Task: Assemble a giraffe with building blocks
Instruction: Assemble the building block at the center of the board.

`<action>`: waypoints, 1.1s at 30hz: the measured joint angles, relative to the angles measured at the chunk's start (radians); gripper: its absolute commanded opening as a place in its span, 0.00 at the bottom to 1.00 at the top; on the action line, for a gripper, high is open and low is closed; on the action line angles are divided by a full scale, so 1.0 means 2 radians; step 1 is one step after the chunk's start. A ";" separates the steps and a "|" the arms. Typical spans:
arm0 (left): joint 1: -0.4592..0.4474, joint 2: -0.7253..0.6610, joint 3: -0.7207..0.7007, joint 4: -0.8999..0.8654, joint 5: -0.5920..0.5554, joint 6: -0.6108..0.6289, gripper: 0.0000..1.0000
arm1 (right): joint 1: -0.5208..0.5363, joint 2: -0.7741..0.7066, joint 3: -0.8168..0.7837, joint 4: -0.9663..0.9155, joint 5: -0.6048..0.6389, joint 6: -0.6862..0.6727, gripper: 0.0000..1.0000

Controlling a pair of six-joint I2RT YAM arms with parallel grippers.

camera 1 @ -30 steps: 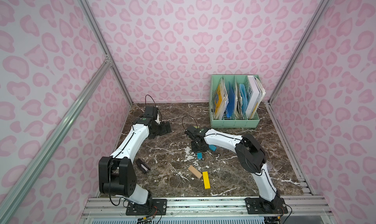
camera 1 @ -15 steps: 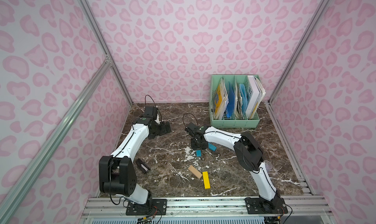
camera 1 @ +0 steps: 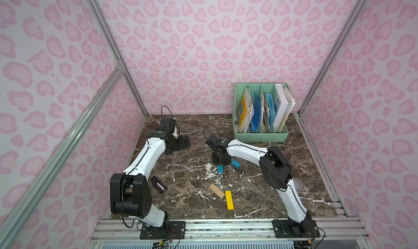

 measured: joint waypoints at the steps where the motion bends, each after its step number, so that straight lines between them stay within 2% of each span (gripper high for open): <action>1: 0.000 0.000 0.000 0.000 0.000 0.000 0.98 | 0.000 0.001 0.002 0.000 0.001 0.000 0.35; 13: 0.001 0.001 0.000 0.000 0.001 0.000 0.98 | -0.002 0.006 0.011 -0.005 0.004 -0.002 0.36; 14: 0.001 0.001 0.000 0.000 0.002 0.000 0.98 | -0.002 0.006 0.011 -0.005 0.004 -0.002 0.40; 17: 0.001 0.001 0.000 0.000 0.002 0.000 0.98 | -0.002 0.006 0.010 -0.002 0.007 -0.002 0.68; 19: 0.001 0.001 0.000 0.000 0.002 0.000 0.98 | -0.001 0.006 0.009 0.002 0.012 -0.010 0.78; 26: 0.001 0.001 0.000 0.000 0.002 0.000 0.98 | 0.019 -0.023 0.000 -0.011 0.027 -0.036 0.78; 30: 0.001 0.002 0.000 0.000 0.002 0.000 0.98 | 0.033 -0.086 -0.030 -0.007 0.036 -0.043 0.77; 33: 0.001 0.002 0.000 0.000 0.002 0.000 0.98 | 0.021 -0.134 -0.077 -0.002 0.036 -0.043 0.74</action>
